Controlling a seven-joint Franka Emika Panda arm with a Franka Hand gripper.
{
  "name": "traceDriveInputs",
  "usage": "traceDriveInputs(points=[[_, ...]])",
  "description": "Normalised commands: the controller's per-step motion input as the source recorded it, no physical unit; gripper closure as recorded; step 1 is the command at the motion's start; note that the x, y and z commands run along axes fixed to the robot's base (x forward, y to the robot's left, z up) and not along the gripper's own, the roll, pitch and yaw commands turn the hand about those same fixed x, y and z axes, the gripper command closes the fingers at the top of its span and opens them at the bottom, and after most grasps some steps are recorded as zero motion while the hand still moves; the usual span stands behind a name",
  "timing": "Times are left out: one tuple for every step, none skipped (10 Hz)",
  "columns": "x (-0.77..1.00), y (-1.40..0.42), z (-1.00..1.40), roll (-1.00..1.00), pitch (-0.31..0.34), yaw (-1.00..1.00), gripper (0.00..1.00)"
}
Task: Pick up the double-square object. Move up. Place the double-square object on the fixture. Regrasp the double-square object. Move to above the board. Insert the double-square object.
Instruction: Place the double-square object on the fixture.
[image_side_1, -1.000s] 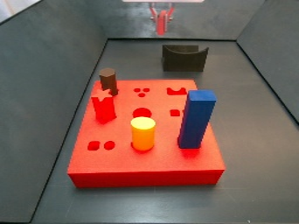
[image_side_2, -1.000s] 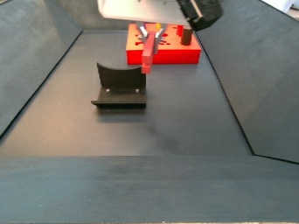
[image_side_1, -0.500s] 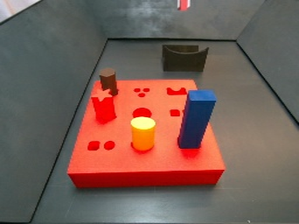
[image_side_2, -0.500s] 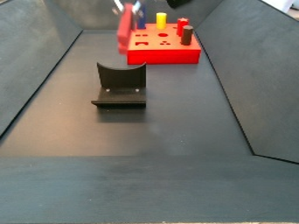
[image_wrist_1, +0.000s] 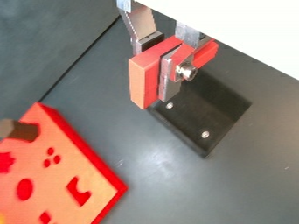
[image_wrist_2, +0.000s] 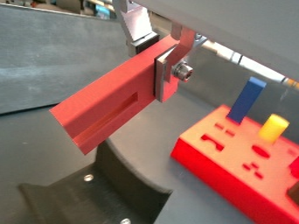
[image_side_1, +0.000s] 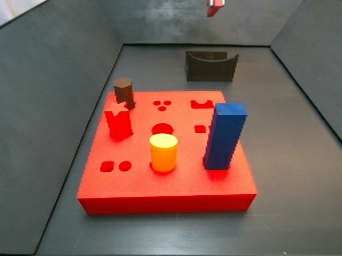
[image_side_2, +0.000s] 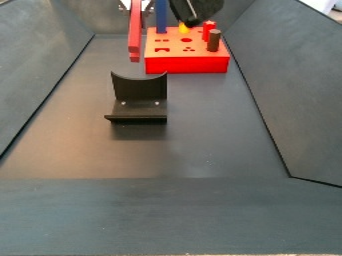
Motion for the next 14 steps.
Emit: traceDriveInputs(points=[[0.07, 0.04, -0.01, -0.65, 0.129, -0.05, 1.0], [0.08, 0.04, -0.02, -0.47, 0.128, -0.08, 1.0], [0.08, 0.04, -0.02, -0.27, 0.108, -0.1, 1.0], [0.07, 0.03, -0.01, -0.21, 0.091, -0.11, 1.0], [0.12, 0.13, -1.0, -1.0, 0.259, -0.04, 1.0], [0.13, 0.14, -1.0, -0.99, 0.247, -0.07, 1.0], [0.14, 0.14, -1.0, -0.87, 0.242, -0.12, 1.0], [0.15, 0.13, -1.0, -0.72, 0.214, -0.16, 1.0], [0.15, 0.14, -1.0, -0.55, 0.163, -0.19, 1.0], [0.15, 0.14, -1.0, -0.43, 0.133, -0.2, 1.0], [0.17, 0.13, -1.0, -0.22, 0.058, -0.21, 1.0], [0.17, 0.14, -1.0, -0.16, 0.018, -0.2, 1.0], [0.15, 0.11, -0.8, -0.14, -0.014, -0.18, 1.0], [0.11, 0.08, -0.54, -0.13, -0.047, -0.15, 1.0]])
